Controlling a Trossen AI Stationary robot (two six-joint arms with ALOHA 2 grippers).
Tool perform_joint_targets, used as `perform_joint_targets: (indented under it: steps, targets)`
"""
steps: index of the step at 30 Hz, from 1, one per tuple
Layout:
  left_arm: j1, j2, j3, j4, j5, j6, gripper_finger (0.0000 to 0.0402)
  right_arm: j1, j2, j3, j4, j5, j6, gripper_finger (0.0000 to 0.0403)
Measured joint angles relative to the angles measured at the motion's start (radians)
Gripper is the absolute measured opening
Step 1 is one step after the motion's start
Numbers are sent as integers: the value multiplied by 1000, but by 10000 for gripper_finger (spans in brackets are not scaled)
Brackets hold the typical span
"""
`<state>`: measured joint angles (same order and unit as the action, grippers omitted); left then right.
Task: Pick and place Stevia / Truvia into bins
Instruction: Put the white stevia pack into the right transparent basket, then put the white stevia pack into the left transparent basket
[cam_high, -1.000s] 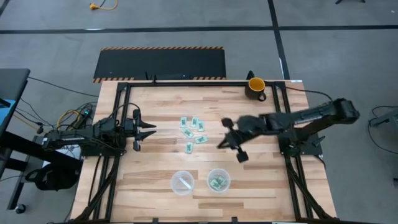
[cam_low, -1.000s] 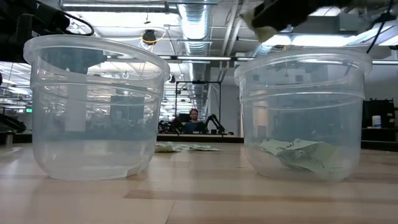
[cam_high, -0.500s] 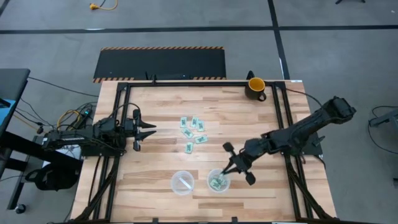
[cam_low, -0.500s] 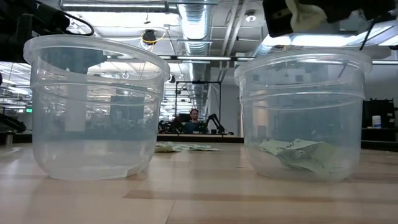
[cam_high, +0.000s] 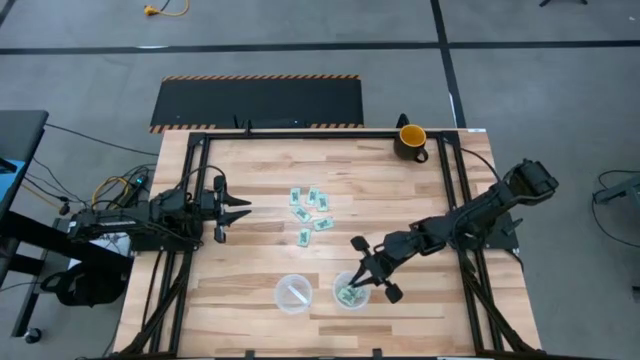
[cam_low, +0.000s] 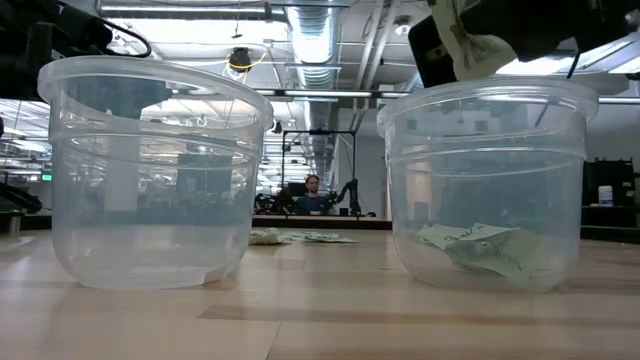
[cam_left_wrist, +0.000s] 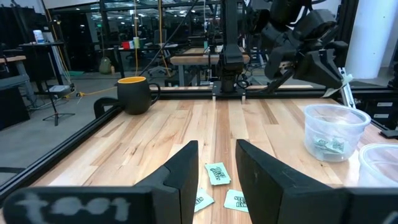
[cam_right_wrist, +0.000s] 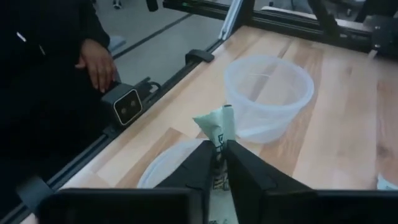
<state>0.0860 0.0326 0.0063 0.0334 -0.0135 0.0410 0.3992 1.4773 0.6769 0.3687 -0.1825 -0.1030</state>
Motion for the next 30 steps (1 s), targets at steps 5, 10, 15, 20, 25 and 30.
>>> perform_joint_targets:
  steps: [5,10,15,20,25,30]
  targets:
    - [0,0,0,0,0,0,98,0,0,0,3,-1,25,86]
    - [0,0,0,0,0,0,98,7,0,0,6,-3,25,110]
    - [0,0,0,0,0,0,98,22,0,0,8,-3,26,113]
    - [0,0,0,0,0,0,98,11,0,1,-77,-1,25,112]
    - [0,0,0,0,-1,0,98,-52,-119,52,-217,27,27,113]
    - [0,0,0,0,0,0,98,-111,-317,78,-473,31,-104,113]
